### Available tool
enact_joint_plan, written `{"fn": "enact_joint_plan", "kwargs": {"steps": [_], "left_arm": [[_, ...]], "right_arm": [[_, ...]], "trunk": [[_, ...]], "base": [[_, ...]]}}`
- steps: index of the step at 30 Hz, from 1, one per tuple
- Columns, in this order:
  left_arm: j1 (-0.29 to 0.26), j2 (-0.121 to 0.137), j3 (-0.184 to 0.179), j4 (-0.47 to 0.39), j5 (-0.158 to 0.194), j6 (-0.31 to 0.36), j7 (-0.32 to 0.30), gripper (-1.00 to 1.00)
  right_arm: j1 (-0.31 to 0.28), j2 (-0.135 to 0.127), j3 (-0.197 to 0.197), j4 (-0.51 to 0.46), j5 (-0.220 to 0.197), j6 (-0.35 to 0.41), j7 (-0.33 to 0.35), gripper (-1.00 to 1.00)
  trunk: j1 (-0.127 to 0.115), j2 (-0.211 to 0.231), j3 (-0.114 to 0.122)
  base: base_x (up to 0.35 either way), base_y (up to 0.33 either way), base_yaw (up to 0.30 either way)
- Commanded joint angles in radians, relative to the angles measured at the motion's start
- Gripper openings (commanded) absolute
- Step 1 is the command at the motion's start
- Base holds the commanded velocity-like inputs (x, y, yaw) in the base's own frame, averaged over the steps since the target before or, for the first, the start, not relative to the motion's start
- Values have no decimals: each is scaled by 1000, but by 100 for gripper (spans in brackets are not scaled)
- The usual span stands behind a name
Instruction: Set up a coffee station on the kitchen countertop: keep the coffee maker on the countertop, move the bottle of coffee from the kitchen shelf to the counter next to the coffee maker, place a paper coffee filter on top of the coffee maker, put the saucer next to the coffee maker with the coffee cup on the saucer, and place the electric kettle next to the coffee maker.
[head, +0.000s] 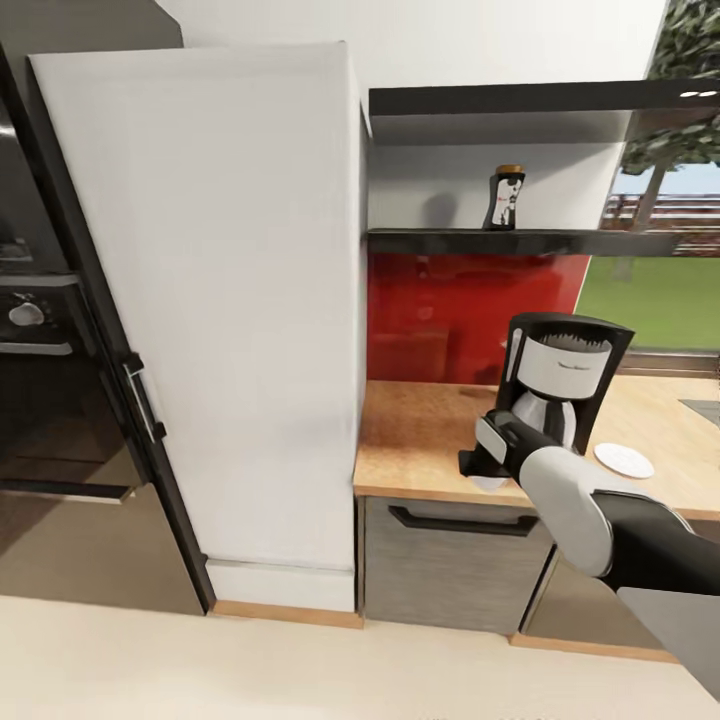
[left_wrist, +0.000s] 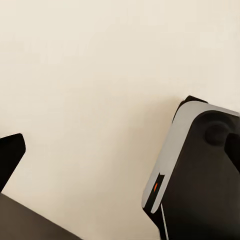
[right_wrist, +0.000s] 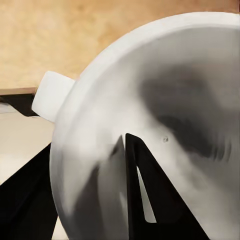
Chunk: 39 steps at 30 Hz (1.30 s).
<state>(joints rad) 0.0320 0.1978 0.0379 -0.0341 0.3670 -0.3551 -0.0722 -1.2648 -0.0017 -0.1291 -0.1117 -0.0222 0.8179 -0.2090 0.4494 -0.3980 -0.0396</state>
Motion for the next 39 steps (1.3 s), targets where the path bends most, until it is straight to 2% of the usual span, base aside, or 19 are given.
{"fn": "enact_joint_plan", "kwargs": {"steps": [1,8,11,12,17,27,36,39], "left_arm": [[0,0,4,-1,7,-1,-8,100],[0,0,4,-1,6,-4,-8,100],[0,0,4,-1,6,-3,-8,100],[0,0,4,-1,6,-2,-8,100],[0,0,4,-1,6,-2,-8,100],[0,0,3,-1,6,3,-8,100],[0,0,2,-1,5,8,-8,100],[0,0,1,-1,5,9,-8,100]], "right_arm": [[-1,-1,-9,1,-4,2,-6,-100],[-1,-12,-9,15,-4,-3,-6,-100],[-1,-30,-9,42,-4,-22,-6,-100],[-1,-46,-8,53,-4,-32,-5,-100],[-1,-67,-8,84,-3,-45,-2,-100],[-1,-92,-7,110,-4,-76,4,-100],[1,-96,-7,114,-4,-91,22,-100],[1,-106,-7,122,-3,-97,29,-100]], "trunk": [[1,-2,-2],[1,-2,-2],[1,-2,-2],[1,-2,-2],[1,-2,-2],[1,-2,-2],[1,-2,-2],[1,-2,-2]], "base": [[-35,-14,0],[-9,-4,0],[-1,-76,0],[0,-247,0],[-53,-278,0],[-79,-303,0],[116,-298,0],[151,-292,0]]}}
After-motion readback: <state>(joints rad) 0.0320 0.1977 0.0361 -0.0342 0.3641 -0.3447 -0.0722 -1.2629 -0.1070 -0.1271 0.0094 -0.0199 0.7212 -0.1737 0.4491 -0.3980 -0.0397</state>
